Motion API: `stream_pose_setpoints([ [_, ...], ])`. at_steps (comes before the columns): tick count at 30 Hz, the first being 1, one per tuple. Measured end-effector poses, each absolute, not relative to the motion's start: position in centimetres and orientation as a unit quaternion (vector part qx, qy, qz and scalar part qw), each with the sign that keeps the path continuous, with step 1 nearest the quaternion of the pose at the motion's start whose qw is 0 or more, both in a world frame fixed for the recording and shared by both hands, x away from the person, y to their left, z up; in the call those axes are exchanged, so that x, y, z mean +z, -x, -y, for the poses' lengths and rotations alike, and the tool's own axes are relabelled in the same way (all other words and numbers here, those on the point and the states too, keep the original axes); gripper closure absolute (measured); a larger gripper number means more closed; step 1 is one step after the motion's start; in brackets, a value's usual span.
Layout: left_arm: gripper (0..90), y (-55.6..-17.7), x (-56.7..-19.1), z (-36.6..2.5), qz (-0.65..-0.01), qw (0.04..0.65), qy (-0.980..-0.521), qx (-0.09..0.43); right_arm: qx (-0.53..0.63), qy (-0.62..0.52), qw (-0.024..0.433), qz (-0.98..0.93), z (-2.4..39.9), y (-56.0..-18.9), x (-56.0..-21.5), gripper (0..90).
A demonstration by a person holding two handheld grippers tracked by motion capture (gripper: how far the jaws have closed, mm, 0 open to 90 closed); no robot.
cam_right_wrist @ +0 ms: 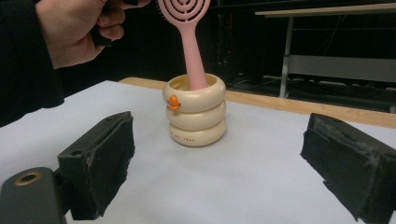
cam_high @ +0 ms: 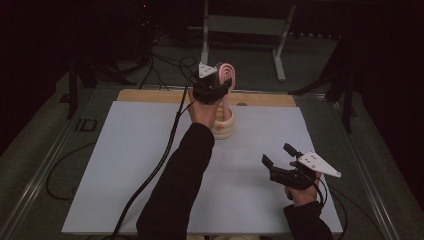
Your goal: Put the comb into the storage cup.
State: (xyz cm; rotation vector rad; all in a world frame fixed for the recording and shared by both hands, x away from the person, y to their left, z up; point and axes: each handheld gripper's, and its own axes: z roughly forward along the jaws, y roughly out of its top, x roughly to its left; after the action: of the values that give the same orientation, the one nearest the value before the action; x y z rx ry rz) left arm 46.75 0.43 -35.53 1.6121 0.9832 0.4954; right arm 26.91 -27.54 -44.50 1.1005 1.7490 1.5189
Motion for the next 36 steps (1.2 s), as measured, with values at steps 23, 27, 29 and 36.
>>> stream_pose_setpoints([
  [23, 64.9, -46.8, -36.4, 0.1, -0.418, 0.554, -0.689, 0.207, 0.570, -0.411, 0.283, -0.653, 27.5, -26.9, -44.5, 8.7],
  [27, 64.9, -46.8, -36.6, 0.1, -0.419, 0.553, -0.690, 0.207, 0.570, -0.410, 0.283, -0.654, 27.5, -26.9, -44.5, 8.7],
  [29, 64.9, -46.8, -36.6, 0.1, -0.419, 0.552, -0.690, 0.207, 0.570, -0.410, 0.283, -0.654, 27.5, -26.9, -44.5, 8.7],
  [36, 64.9, -46.9, -36.8, 0.1, -0.421, 0.551, -0.690, 0.207, 0.569, -0.411, 0.283, -0.654, 27.5, -26.9, -44.5, 8.7],
])
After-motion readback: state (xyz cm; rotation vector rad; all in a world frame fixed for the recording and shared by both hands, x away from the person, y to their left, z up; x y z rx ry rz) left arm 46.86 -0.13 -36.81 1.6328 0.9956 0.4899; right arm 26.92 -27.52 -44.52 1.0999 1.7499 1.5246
